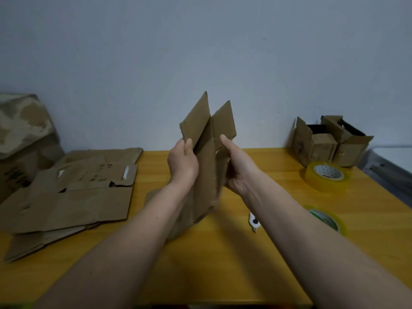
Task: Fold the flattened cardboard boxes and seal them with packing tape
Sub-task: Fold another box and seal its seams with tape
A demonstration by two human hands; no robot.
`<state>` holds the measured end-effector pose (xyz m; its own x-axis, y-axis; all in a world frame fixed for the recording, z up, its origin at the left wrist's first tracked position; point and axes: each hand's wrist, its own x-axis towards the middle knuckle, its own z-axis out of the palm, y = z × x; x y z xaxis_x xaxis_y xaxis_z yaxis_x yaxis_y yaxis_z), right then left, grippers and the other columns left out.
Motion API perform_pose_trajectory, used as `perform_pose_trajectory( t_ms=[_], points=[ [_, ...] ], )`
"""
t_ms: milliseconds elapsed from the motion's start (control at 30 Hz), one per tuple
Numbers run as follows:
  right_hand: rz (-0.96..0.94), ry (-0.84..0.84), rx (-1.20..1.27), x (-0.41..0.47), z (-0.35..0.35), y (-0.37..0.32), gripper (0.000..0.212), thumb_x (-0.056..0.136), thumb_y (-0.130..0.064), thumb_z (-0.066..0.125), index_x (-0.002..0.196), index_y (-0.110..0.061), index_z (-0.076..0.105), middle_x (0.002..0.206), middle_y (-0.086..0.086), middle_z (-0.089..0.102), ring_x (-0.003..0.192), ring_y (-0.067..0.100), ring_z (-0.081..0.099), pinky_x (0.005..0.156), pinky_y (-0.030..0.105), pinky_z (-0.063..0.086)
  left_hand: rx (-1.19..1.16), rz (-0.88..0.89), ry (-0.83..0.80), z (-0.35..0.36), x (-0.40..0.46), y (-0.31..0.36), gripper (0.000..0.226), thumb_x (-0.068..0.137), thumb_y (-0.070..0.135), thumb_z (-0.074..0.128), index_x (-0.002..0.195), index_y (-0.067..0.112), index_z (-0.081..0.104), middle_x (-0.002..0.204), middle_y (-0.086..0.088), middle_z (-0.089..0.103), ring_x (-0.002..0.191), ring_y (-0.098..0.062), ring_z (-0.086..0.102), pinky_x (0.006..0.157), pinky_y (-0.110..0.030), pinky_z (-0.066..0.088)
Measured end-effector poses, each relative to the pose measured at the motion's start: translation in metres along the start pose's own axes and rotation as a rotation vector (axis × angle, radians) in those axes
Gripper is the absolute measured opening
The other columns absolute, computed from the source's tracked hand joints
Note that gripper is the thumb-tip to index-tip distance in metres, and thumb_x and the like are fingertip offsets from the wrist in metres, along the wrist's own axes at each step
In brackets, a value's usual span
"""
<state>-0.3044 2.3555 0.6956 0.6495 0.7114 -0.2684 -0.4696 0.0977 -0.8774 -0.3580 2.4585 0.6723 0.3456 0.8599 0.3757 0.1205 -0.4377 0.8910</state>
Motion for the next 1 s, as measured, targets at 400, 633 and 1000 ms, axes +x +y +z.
perform_pose_trajectory(
  t_ms=[400, 633, 1000],
  points=[
    [-0.171, 0.005, -0.165, -0.024, 0.026, -0.018, 0.026, 0.083, 0.002, 0.05, 0.108, -0.005, 0.054, 0.087, 0.008, 0.056, 0.072, 0.017, 0.061, 0.062, 0.041, 0.053, -0.045, -0.183, 0.357, -0.053, 0.03, 0.011, 0.032, 0.106, 0.025, 0.03, 0.098, 0.005, 0.055, 0.09, -0.003, 0.054, 0.084, -0.02, 0.052, 0.073, -0.029, 0.038],
    [-0.268, 0.142, -0.369, -0.011, 0.025, -0.072, 0.024, 0.08, 0.011, 0.034, 0.071, -0.008, 0.045, 0.055, 0.007, 0.045, 0.052, 0.022, 0.047, 0.071, 0.049, 0.052, 0.015, -0.235, 0.341, -0.078, 0.026, 0.013, 0.032, 0.105, 0.021, 0.032, 0.109, -0.001, 0.055, 0.103, -0.011, 0.056, 0.091, -0.025, 0.053, 0.077, -0.034, 0.041],
    [-0.237, 0.071, -0.416, 0.032, 0.014, -0.044, 0.05, 0.085, 0.003, 0.044, 0.133, -0.007, 0.045, 0.107, 0.016, 0.055, 0.095, 0.034, 0.058, 0.077, 0.049, 0.05, -0.156, -0.5, 0.293, -0.066, 0.009, -0.023, 0.031, 0.103, 0.014, 0.037, 0.13, 0.001, 0.042, 0.131, -0.016, 0.051, 0.116, -0.032, 0.052, 0.095, -0.037, 0.042]
  ],
)
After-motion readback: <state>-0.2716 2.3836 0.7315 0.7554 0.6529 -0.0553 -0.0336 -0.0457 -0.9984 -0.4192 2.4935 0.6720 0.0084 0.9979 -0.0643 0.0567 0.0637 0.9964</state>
